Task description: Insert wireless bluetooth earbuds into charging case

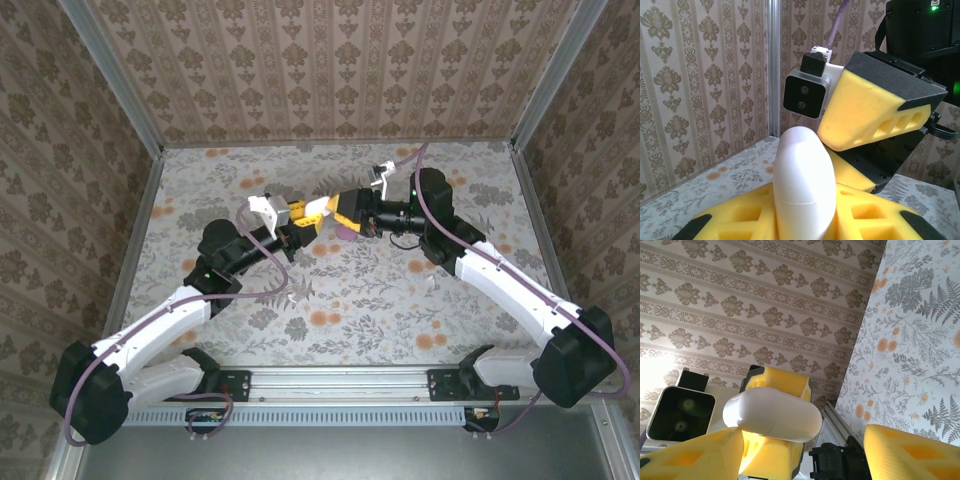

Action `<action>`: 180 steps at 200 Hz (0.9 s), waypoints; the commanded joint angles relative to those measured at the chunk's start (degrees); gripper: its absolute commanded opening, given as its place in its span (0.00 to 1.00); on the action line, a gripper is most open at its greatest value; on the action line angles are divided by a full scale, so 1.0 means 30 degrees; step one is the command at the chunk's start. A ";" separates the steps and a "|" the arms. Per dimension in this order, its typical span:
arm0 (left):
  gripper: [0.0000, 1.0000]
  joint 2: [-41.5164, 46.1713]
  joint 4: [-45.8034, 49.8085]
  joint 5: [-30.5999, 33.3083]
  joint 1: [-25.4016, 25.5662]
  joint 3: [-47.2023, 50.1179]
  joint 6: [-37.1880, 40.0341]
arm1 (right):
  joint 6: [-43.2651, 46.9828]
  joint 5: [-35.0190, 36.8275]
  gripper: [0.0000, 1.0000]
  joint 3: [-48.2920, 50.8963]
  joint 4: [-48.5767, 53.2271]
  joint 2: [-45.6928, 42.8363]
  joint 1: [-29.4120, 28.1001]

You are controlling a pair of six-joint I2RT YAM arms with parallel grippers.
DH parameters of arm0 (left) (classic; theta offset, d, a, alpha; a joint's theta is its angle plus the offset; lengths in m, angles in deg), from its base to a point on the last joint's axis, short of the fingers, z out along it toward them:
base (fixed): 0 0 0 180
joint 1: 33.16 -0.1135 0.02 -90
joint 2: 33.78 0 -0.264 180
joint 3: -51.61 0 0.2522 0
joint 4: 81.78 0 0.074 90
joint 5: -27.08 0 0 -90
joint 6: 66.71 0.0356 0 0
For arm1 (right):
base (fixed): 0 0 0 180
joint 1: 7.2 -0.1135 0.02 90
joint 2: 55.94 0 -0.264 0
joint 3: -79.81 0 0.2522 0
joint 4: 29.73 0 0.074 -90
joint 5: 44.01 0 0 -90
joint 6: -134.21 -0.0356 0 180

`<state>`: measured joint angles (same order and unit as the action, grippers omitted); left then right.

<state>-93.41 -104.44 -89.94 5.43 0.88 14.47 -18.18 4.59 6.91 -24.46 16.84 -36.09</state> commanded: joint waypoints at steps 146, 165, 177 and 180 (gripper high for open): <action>0.31 0.0296 -0.0758 0.1100 0.0173 0.0231 0.0858 | -0.1112 -0.1312 0.74 -0.1903 0.1388 0.1157 -0.0317; 0.27 0.0054 -0.0713 0.1140 0.0151 0.0155 0.0856 | -0.1093 -0.1139 0.73 -0.1706 0.1898 0.1157 -0.0297; 0.26 -0.0021 -0.0319 0.1633 0.0159 0.0159 0.0944 | 0.0378 0.0111 0.71 -0.2026 0.4900 0.0966 0.0023; 0.25 -0.0004 -0.0146 0.1861 0.0154 0.0165 0.0947 | 0.0842 0.0724 0.71 -0.2115 0.5902 0.0886 0.0136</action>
<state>-93.06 -105.14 -87.04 5.50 1.44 16.07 -20.17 3.10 1.27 -19.78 20.62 -36.70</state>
